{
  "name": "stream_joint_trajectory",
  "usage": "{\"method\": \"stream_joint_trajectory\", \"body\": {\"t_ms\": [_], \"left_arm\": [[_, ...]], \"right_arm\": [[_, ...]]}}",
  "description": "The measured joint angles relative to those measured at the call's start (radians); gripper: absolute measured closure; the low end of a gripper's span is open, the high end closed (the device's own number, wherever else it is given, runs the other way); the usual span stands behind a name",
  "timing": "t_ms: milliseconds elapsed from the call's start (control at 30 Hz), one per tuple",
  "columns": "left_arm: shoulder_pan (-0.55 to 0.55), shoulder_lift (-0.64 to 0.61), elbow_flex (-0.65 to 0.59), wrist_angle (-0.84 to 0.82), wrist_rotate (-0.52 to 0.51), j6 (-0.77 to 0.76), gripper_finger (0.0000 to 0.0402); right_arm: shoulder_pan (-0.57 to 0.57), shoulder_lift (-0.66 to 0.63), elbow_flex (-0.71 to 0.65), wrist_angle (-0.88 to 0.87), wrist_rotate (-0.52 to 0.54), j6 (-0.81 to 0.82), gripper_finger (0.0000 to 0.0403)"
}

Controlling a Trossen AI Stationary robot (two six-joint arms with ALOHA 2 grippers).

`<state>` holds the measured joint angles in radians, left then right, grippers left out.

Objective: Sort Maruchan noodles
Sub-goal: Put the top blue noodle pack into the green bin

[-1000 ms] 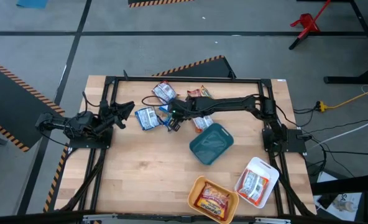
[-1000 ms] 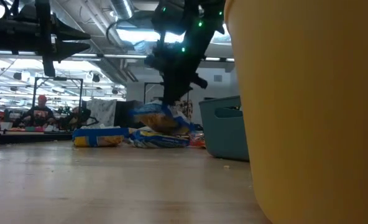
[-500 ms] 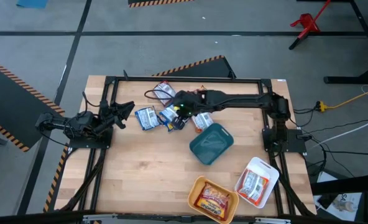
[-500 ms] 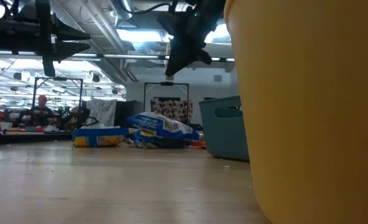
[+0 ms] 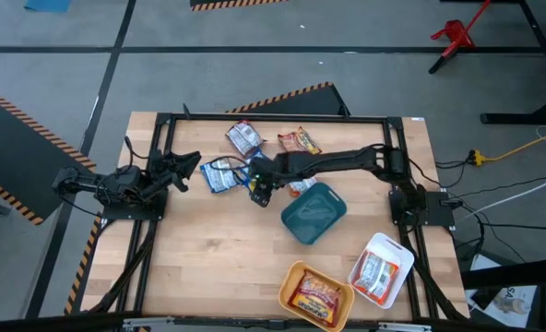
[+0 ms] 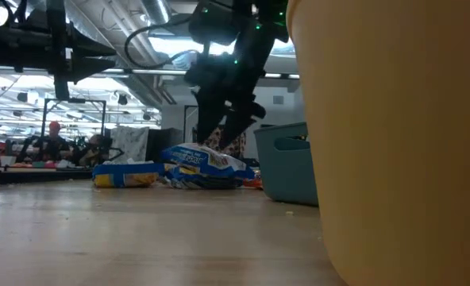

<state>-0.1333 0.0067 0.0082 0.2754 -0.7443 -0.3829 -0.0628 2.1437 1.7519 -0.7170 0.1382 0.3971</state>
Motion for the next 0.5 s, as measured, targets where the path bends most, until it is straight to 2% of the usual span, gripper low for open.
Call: {"method": "stream_joint_trajectory", "body": {"t_ms": [100,233,400,500], "left_arm": [[0.0,0.0,0.0,0.001,0.002,0.0,0.0294],[0.0,0.0,0.0,0.001,0.002,-0.001,0.0294],[0.0,0.0,0.0,0.001,0.002,-0.001,0.0294],[0.0,0.0,0.0,0.001,0.002,-0.001,0.0294]], "right_arm": [[0.006,0.022,0.001,0.004,0.079,0.0,0.0073],[0.003,0.055,0.001,0.011,0.077,0.003,0.0067],[0.003,0.084,0.001,0.009,0.088,0.025,0.0075],[0.003,0.085,0.001,0.004,0.114,0.069,0.0094]]}}
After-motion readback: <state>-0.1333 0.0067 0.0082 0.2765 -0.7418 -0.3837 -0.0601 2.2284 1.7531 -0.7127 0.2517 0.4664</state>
